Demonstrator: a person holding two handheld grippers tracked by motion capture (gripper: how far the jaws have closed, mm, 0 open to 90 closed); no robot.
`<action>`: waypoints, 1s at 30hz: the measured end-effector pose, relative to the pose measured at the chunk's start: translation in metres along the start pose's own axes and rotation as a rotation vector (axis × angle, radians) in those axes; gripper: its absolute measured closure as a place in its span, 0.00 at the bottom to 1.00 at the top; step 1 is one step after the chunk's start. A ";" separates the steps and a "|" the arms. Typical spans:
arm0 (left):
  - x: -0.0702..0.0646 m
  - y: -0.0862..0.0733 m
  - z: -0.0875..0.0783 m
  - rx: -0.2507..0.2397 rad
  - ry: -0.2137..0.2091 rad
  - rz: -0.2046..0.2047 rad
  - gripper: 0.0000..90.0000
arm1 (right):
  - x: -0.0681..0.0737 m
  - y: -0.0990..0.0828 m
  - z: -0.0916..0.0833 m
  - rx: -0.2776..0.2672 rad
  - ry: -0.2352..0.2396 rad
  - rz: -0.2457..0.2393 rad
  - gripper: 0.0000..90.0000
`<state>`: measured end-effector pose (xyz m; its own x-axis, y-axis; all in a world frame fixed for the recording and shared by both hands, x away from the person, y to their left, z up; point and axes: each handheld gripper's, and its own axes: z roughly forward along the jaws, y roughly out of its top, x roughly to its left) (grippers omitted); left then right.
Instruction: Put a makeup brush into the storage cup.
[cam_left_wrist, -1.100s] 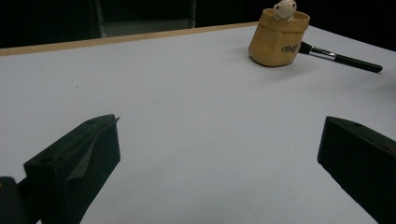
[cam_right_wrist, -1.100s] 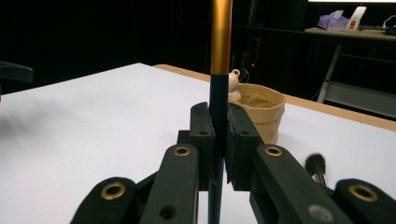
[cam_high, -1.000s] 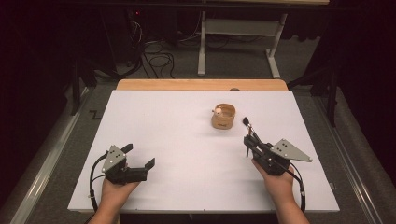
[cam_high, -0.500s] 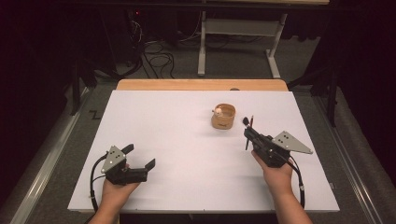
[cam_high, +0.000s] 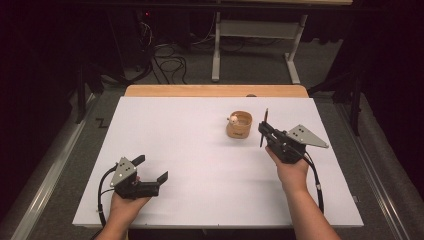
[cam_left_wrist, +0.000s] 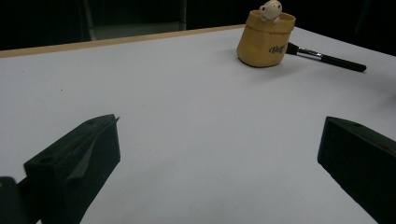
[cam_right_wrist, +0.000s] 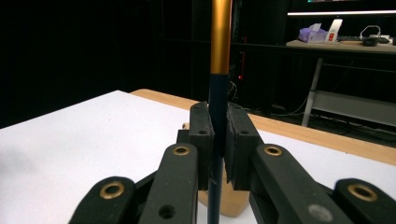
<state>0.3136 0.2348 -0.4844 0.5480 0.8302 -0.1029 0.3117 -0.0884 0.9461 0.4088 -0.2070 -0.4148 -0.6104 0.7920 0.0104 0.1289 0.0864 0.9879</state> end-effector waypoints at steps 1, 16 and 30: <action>0.000 0.000 0.000 -0.003 0.001 -0.004 0.00 | 0.000 0.000 0.002 0.002 -0.003 0.004 0.93; 0.000 0.000 -0.002 -0.007 -0.003 0.000 0.00 | -0.007 0.004 0.032 0.035 -0.027 0.004 0.93; 0.002 0.000 -0.004 -0.012 -0.007 -0.012 0.00 | -0.012 0.018 0.057 0.036 -0.042 0.005 0.93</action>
<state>0.3120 0.2385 -0.4836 0.5495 0.8274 -0.1160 0.3088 -0.0721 0.9484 0.4631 -0.1809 -0.4055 -0.5763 0.8172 0.0084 0.1602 0.1028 0.9817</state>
